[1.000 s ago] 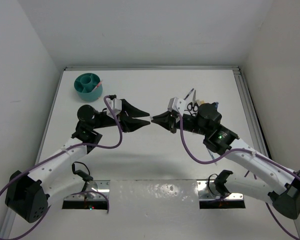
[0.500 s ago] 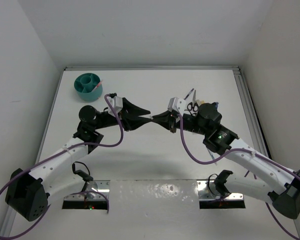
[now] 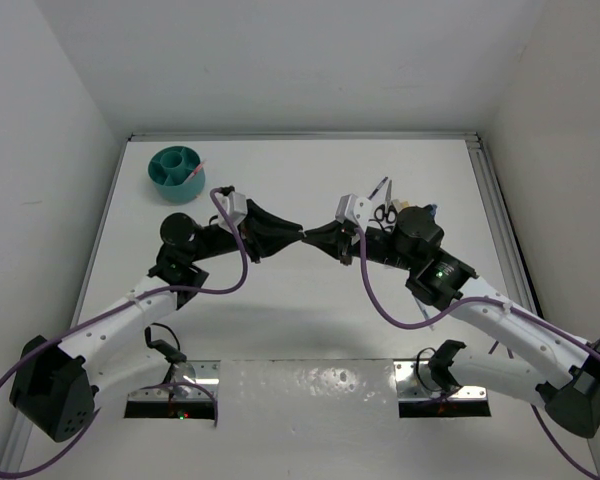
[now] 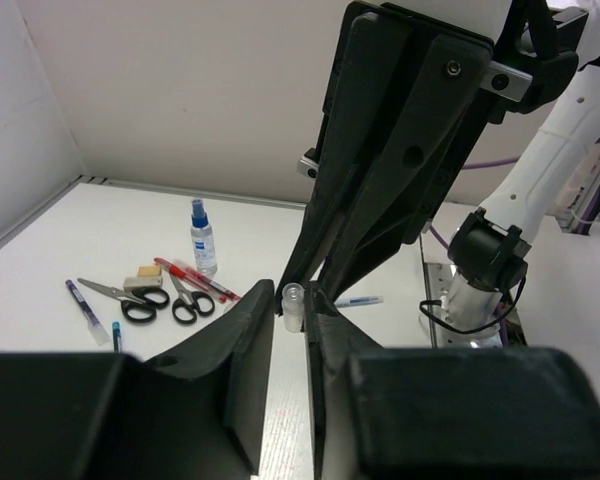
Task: Sort the stationery into containers
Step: Pick up the pen cap from the center of the board.
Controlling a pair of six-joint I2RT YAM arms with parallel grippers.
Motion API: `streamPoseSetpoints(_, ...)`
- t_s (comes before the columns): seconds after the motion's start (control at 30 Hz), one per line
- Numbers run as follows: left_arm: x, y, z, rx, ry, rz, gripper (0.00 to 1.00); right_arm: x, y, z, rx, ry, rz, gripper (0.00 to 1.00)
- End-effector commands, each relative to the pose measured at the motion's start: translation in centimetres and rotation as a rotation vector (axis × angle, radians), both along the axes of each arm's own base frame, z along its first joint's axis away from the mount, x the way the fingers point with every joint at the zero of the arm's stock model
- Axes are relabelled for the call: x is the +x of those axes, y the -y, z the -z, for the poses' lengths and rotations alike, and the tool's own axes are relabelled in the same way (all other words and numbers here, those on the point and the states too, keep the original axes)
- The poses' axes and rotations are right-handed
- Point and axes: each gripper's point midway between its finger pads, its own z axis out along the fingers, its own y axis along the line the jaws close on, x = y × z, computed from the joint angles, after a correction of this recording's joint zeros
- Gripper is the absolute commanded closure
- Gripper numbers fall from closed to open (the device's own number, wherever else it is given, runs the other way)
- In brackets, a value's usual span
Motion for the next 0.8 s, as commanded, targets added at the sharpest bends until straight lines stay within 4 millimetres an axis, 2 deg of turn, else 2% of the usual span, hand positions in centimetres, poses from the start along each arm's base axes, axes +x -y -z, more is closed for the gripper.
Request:
streamPoseSetpoints(0.0, -0.3, 0.0, -1.1, -0.035, 0.035, -0.010, 0.85, -0.6, -0.7, -2.4, 0.063, 0.057, -0.034, 1.00)
streamPoseSetpoints(0.13, -0.1, 0.0, -1.1, -0.038, 0.038, -0.024, 0.87, -0.5, -0.6, -2.6, 0.067, 0.062, -0.028, 1.00)
streamPoseSetpoints(0.3, 0.0, -0.1, -0.9, -0.034, 0.035, -0.033, 1.00, -0.5, -0.5, -2.7, 0.074, 0.067, -0.020, 1.00)
streamPoseSetpoints(0.6, 0.9, -0.3, -1.0, -0.040, 0.036, -0.083, 1.00, -0.2, -0.5, -1.7, 0.070, 0.026, -0.001, 1.00)
streamPoseSetpoints(0.7, 1.1, -0.4, -1.1, -0.041, 0.040, -0.097, 1.00, 0.2, -0.3, -1.3, 0.068, 0.012, 0.028, 0.88)
streamPoseSetpoints(0.77, 1.2, -0.4, -1.0, -0.035, 0.037, -0.101, 1.00, 0.5, -0.1, -1.0, 0.065, 0.010, 0.047, 0.74)
